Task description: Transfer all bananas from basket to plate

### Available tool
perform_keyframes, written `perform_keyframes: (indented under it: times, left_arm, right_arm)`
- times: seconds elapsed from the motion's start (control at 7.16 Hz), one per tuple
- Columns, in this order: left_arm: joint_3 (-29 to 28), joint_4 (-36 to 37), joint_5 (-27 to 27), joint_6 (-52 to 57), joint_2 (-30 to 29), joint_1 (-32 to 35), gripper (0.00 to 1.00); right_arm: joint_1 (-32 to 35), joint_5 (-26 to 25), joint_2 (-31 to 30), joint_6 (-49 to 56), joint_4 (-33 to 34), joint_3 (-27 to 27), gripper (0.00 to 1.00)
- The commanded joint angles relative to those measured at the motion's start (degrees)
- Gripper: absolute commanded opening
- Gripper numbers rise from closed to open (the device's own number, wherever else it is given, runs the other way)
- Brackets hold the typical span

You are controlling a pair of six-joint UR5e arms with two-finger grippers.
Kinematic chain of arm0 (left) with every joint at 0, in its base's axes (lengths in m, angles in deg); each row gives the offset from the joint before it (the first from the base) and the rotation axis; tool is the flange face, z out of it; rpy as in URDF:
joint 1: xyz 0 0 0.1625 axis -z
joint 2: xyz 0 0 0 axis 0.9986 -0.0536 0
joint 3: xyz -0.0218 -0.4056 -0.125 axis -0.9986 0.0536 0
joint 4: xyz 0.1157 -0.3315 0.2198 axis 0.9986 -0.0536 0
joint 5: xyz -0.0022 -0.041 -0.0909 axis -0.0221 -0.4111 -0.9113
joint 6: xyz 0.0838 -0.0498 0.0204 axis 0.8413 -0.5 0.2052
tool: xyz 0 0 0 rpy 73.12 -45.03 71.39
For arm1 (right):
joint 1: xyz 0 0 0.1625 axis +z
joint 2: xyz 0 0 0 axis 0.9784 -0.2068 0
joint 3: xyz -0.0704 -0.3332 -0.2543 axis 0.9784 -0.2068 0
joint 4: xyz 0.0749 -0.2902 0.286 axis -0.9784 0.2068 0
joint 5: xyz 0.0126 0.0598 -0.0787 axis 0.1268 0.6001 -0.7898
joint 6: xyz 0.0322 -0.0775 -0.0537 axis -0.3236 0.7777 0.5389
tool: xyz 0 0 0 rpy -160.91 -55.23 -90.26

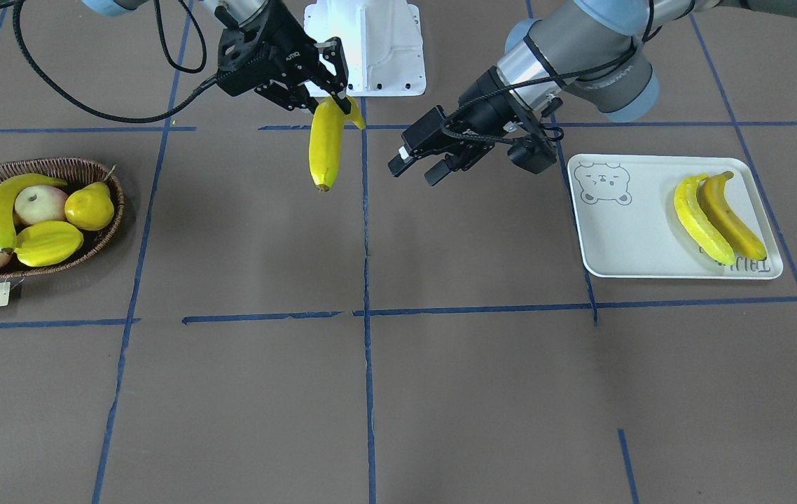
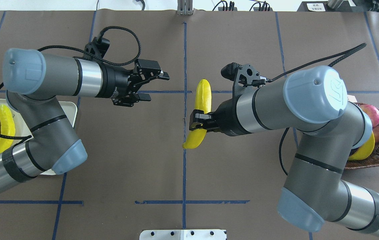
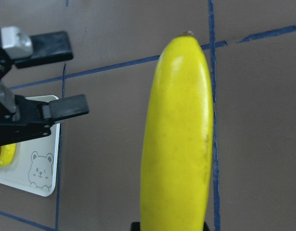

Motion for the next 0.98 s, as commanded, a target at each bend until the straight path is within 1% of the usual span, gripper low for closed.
perform_keyframes:
  times: [0.0, 0.42, 0.56, 0.7, 0.84]
  left_arm:
    - [-1.26, -0.15, 3.88, -1.19, -3.35, -3.79, 1.0]
    - [-0.82, -0.24, 3.89, -1.19, -3.97, -7.57, 1.0]
    - [-0.3, -0.24, 3.89, -1.27, -4.06, -7.84, 0.97]
    - [-0.12, -0.24, 3.97, -3.45, -4.15, -7.84, 0.24]
    - [-0.12, -0.32, 3.8, -3.99, -3.89, -7.84, 0.0]
  right_arm:
    - [-1.49, -1.02, 0.36, -0.11, 0.0, 0.15, 0.01]
    - [-1.49, -1.03, 0.36, -0.11, 0.0, 0.15, 0.01]
    - [-1.49, -1.03, 0.36, -0.11, 0.0, 0.24, 0.01]
    - [-1.49, -1.03, 0.36, -0.19, 0.0, 0.5, 0.03]
    - [-1.4, -1.03, 0.36, -0.19, 0.0, 0.68, 0.4]
